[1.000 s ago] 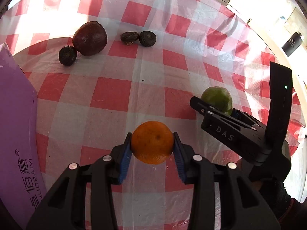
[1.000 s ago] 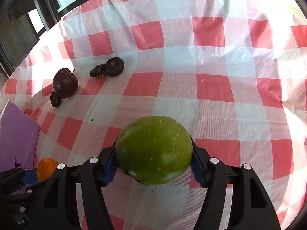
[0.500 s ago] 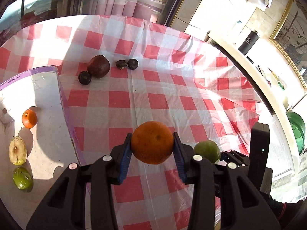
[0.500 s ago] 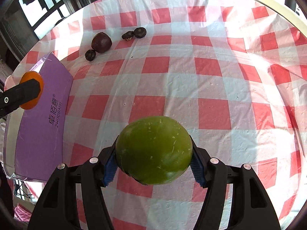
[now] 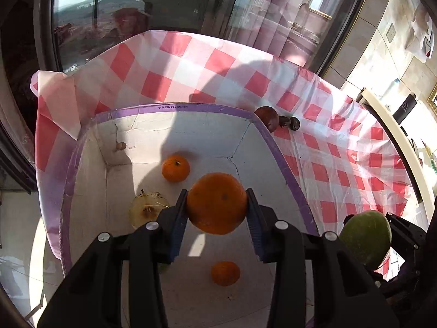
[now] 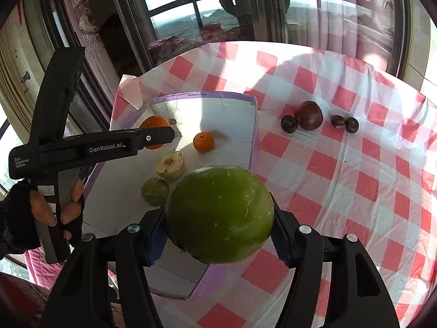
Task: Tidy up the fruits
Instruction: 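Lower the green fruit and tangerine into the white box and open both tools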
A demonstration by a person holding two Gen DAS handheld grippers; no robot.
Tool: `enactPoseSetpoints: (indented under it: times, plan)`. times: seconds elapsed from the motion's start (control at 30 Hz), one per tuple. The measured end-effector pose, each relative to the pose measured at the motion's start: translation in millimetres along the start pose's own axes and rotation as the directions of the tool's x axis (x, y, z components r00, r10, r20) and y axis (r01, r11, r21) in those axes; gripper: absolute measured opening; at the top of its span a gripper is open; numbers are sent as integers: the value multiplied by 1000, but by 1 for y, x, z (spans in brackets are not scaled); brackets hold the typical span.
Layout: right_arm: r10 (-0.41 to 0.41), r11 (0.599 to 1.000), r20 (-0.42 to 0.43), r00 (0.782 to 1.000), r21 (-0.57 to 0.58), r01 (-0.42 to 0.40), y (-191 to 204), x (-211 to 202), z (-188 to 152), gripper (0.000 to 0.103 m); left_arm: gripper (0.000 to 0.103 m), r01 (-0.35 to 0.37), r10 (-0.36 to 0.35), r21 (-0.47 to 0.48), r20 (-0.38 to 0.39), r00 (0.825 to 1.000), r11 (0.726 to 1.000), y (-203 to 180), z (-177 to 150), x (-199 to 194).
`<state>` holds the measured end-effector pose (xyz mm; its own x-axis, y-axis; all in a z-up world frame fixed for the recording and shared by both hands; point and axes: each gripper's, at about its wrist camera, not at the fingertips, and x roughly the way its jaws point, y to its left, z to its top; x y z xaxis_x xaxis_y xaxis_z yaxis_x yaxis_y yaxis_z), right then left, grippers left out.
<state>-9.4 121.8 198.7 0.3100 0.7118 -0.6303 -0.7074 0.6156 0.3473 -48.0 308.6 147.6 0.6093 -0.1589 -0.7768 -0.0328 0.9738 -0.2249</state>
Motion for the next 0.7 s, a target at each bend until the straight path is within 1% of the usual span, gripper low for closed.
enactPoseSetpoints:
  times: [0.07, 0.17, 0.2, 0.27, 0.33, 0.43, 0.57, 0.6, 0.63, 0.67, 0.7]
  plan:
    - [26, 997, -42, 999, -70, -29, 20, 15, 2, 63, 41, -11, 11, 27, -18, 1000, 1000, 11, 2, 6]
    - [30, 985, -148, 989, -163, -54, 42, 39, -3, 63, 41, -26, 30, 72, -55, 998, 997, 18, 7, 19]
    - [33, 982, -186, 982, -179, -67, 45, 46, -7, 63, 41, -31, 38, 88, -72, 997, 996, 19, 8, 25]
    - [47, 980, -265, 963, -176, -96, 46, 61, -12, 63, 41, -29, 43, 112, -125, 991, 993, 18, 11, 41]
    - [42, 980, -321, 946, -173, -102, 46, 72, -16, 63, 41, -22, 43, 128, -165, 985, 991, 15, 13, 56]
    - [-15, 970, -351, 936, -231, -71, 53, 79, -17, 63, 41, -7, 46, 175, -218, 975, 984, 7, 12, 80]
    - [-8, 972, -365, 931, -220, -78, 57, 79, -15, 63, 41, -9, 73, 240, -262, 962, 971, -1, 8, 104]
    - [-32, 964, -356, 934, -257, -65, 62, 78, -16, 63, 41, -9, 78, 244, -273, 959, 970, -1, 7, 109]
    - [-75, 945, -338, 938, -323, -41, 71, 76, -18, 63, 41, -10, 81, 245, -282, 956, 970, -1, 5, 112]
    - [-96, 927, -330, 939, -374, -37, 80, 76, -20, 63, 41, -11, 84, 244, -289, 954, 970, -1, 4, 115]
    - [-87, 920, -343, 935, -388, -57, 86, 79, -20, 63, 41, -9, 83, 242, -298, 951, 970, 0, 3, 117]
